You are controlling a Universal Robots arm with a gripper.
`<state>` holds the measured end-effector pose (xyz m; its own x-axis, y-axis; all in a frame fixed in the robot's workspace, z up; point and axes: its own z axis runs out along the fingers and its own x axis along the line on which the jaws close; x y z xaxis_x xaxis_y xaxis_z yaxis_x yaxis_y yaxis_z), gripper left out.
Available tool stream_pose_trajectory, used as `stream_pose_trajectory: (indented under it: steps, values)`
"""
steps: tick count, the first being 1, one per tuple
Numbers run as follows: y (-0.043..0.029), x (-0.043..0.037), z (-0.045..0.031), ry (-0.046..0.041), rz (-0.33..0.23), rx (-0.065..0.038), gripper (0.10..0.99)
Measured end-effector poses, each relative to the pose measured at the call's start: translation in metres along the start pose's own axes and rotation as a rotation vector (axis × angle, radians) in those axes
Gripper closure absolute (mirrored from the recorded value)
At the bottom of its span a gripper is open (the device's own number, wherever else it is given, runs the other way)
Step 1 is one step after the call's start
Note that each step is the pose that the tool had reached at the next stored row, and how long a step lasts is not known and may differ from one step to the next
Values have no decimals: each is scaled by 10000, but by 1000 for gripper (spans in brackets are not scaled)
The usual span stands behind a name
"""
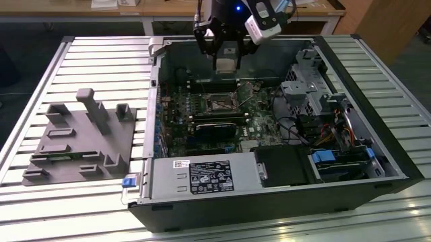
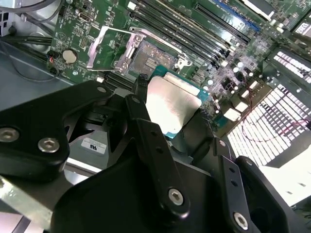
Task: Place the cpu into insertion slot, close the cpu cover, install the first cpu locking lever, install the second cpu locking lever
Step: 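Place the cpu into insertion slot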
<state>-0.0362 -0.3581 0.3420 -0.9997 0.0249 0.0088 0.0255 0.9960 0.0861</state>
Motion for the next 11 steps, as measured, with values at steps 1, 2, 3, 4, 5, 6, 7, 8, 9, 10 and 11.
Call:
stream_pose_trajectory:
  steps: [1, 2, 3, 4, 5, 6, 7, 8, 9, 10, 11]
  values:
    - [-1, 0, 15, -19, -2, -1, 545]
    - [-3, 0, 30, -40, -4, -1, 545]
    - [-4, 0, 44, -62, -6, -1, 545]
    - [-5, -1, 58, -86, -8, -2, 545]
    - [-6, -1, 72, -108, -10, -2, 545]
    - [-7, -1, 87, -130, -11, -2, 545]
    - [-9, -1, 102, -152, -14, -3, 545]
    - [-10, -1, 119, -168, -15, -4, 545]
    - [-12, -2, 137, -182, -18, -4, 545]
    - [-13, -1, 155, -196, -19, -5, 545]
    - [-15, -1, 173, -210, -22, -5, 545]
